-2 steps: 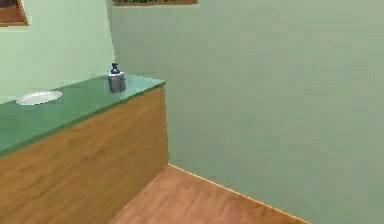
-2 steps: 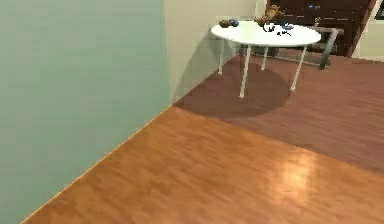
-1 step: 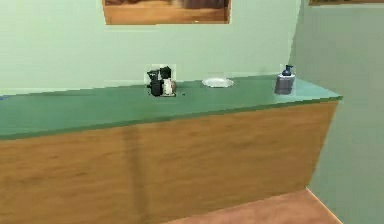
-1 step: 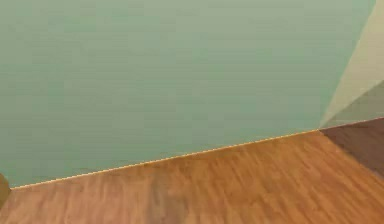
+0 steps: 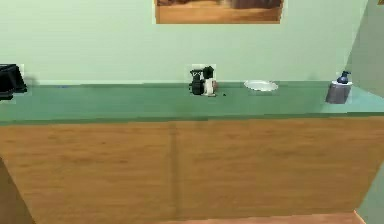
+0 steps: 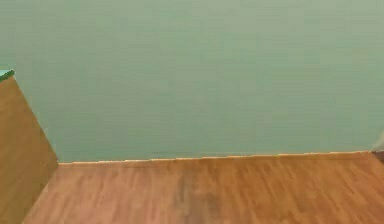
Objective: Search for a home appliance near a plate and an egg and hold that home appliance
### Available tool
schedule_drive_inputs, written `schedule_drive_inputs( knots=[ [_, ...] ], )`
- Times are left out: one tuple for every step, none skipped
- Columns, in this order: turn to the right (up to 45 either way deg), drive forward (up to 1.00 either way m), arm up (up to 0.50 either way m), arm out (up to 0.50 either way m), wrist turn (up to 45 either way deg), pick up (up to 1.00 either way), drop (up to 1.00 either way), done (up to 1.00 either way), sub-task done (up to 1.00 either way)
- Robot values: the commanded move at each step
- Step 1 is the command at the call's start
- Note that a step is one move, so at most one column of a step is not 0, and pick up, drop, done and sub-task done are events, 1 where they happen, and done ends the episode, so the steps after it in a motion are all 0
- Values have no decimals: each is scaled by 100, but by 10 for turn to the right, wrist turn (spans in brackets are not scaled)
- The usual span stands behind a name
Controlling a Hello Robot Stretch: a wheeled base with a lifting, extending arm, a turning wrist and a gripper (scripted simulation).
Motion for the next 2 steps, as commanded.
schedule_drive_inputs(
  knots=[
    [0, 50, 0, 0, 0, 0, 0, 0, 0],
    [450, 0, 0, 0, 0, 0, 0, 0, 0]
  ],
)
